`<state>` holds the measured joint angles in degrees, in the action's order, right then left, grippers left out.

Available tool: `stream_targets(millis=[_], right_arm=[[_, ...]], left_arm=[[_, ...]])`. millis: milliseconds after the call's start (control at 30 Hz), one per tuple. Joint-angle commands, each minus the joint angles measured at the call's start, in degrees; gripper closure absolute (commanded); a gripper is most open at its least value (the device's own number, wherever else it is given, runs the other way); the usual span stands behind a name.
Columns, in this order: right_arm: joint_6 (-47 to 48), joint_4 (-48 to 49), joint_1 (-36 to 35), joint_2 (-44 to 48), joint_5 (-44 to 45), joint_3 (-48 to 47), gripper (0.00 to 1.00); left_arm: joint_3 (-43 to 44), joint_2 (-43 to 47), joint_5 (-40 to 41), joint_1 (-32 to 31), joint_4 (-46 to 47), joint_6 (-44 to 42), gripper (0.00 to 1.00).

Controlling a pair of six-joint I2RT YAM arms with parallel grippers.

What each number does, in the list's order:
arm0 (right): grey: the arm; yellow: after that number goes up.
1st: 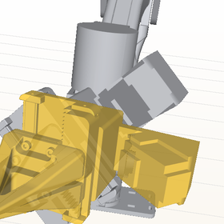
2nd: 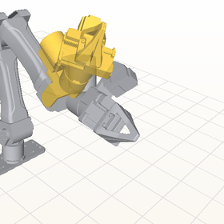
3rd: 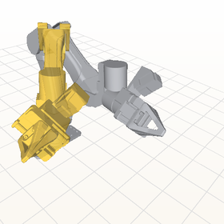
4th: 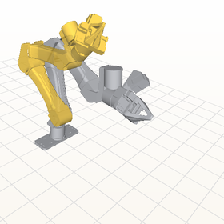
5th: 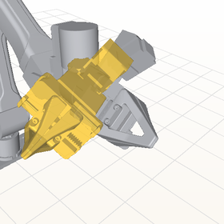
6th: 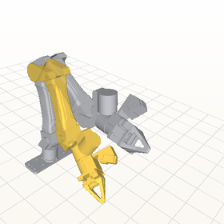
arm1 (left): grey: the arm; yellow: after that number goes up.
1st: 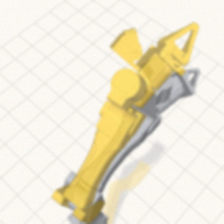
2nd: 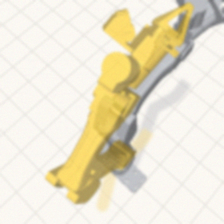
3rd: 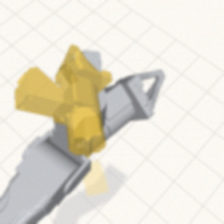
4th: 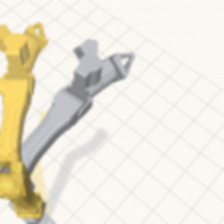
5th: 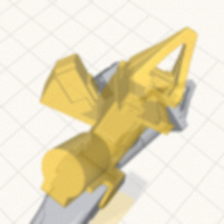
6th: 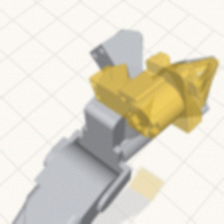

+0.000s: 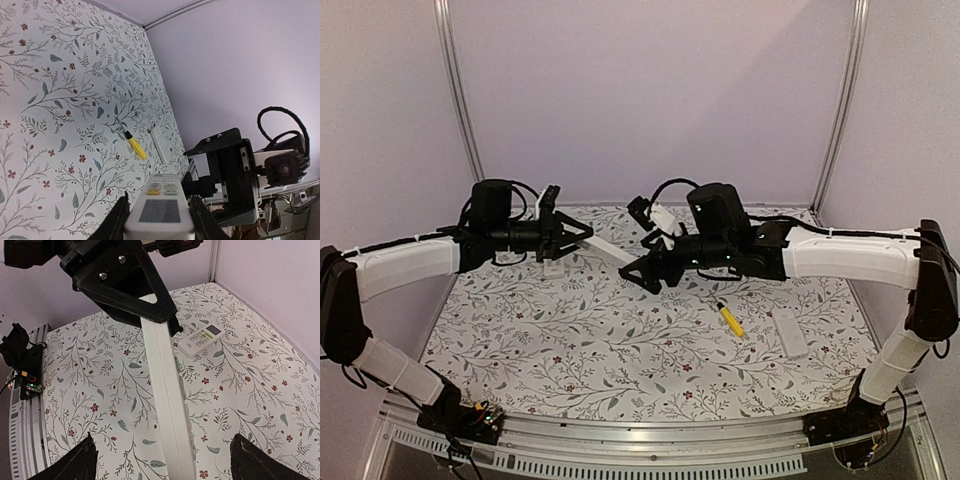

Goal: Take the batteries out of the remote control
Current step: Pass from the right arm to the left, then pass from the left arm to the right

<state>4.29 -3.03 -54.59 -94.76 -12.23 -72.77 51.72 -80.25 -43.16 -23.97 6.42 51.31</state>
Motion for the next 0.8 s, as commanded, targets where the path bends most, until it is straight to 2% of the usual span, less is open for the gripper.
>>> stream_targets(millis=[0, 367, 767], right_arm=[[3.5, -0.8, -0.8, -3.1, 3.6, 0.0, 0.12], [2.7, 1.0, -0.1, -6.7, 2.1, -1.7, 0.17], [2.2, 1.3, 0.6, -9.2, -1.0, -3.6, 0.42]], left_arm=[[-0.3, 1.8, 0.2, 0.5, -0.9, 1.1, 0.87], [0.5, 2.3, -1.1, 0.4, -3.8, -1.4, 0.88], [2.6, 2.5, -2.3, 0.4, -6.2, -4.1, 0.88]])
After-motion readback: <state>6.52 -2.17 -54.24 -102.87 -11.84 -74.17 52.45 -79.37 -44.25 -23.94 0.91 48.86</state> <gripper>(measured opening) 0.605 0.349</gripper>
